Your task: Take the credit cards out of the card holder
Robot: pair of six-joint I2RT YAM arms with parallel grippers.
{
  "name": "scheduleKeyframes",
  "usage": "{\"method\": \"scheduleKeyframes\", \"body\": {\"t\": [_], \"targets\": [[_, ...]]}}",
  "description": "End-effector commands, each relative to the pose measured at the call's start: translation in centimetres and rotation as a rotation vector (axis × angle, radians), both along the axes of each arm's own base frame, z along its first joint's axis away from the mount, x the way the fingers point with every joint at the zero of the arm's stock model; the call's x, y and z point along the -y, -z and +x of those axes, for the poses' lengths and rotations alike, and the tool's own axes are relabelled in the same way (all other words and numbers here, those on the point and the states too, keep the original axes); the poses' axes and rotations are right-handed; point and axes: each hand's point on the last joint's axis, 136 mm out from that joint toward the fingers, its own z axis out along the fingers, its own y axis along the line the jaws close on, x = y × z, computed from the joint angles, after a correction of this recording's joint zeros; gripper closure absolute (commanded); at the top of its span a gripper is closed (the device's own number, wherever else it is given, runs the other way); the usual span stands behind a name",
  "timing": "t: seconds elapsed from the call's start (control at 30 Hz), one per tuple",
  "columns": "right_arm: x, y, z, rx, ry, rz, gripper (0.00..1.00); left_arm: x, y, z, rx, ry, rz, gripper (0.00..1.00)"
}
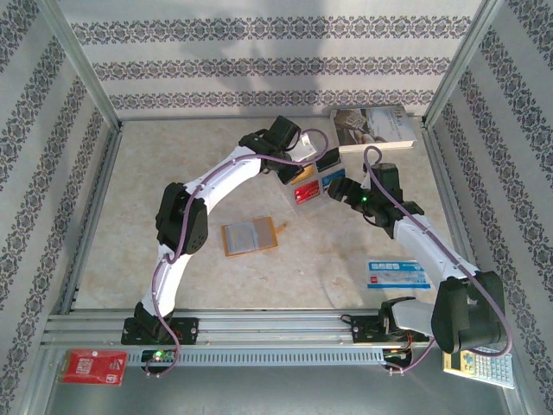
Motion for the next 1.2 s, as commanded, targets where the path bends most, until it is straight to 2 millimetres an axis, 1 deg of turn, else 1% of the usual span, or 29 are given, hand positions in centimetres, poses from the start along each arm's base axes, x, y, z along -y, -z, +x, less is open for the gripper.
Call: {"method": "scheduleKeyframes", "body": {"t": [0.0,0.1,0.23,0.47,0.53,0.6,0.7,0.73,0.83,0.93,1.0,1.1,1.17], "targets": [[0.4,-0.2,-0.4,0.001,0.013,0.008,0.14,-0.3,-0.2,0.2,-0.014,-0.005,0.005,0.89],[0.4,-0.1,-0.4,-0.003,0.015,0.011,0.14,-0.2,-0.8,0.4,-0.007,-0.016,-0.009,0.83],[0.4,-0.3,-0.3,-0.001,0.014,0.012,0.14,-0.2,-2.3,0.3,0.001,-0.028,-0.031,0.72],[0.1,-0.3,-0.2,-0.003,0.004,0.023,0.16,-0.3,-6.8,-0.7,0.000,-0.066,-0.156,0.63],[-0.1,-0.3,-0.3,-0.008,-0.004,0.030,0.16,-0.7,-8.0,-0.9,0.005,-0.105,-0.199,0.61],[-0.4,-0.3,-0.4,-0.009,-0.014,0.034,0.17,-1.6,-9.3,-0.9,0.019,-0.163,-0.248,0.59],[-1.2,-0.3,-0.5,-0.010,-0.033,0.030,0.17,-3.7,-10.7,-1.1,0.020,-0.283,-0.340,0.55],[-1.5,-0.3,-0.5,-0.010,-0.040,0.028,0.17,-4.7,-10.4,-1.3,0.013,-0.328,-0.361,0.54],[-2.8,-0.2,-0.8,-0.011,-0.073,0.015,0.17,-8.2,-10.8,-1.7,0.030,-0.470,-0.420,0.51],[-4.7,-0.1,-1.1,-0.014,-0.117,0.007,0.17,-11.8,-10.5,-2.8,0.048,-0.595,-0.461,0.47],[-6.2,0.2,-1.4,-0.018,-0.154,-0.008,0.17,-14.4,-9.9,-3.7,0.065,-0.680,-0.466,0.45],[-8.6,0.7,-1.9,-0.023,-0.202,-0.023,0.17,-17.7,-9.0,-5.4,0.084,-0.775,-0.462,0.41],[-10.1,1.2,-2.3,-0.033,-0.233,-0.027,0.17,-19.5,-8.1,-6.6,0.081,-0.831,-0.456,0.38]]}}
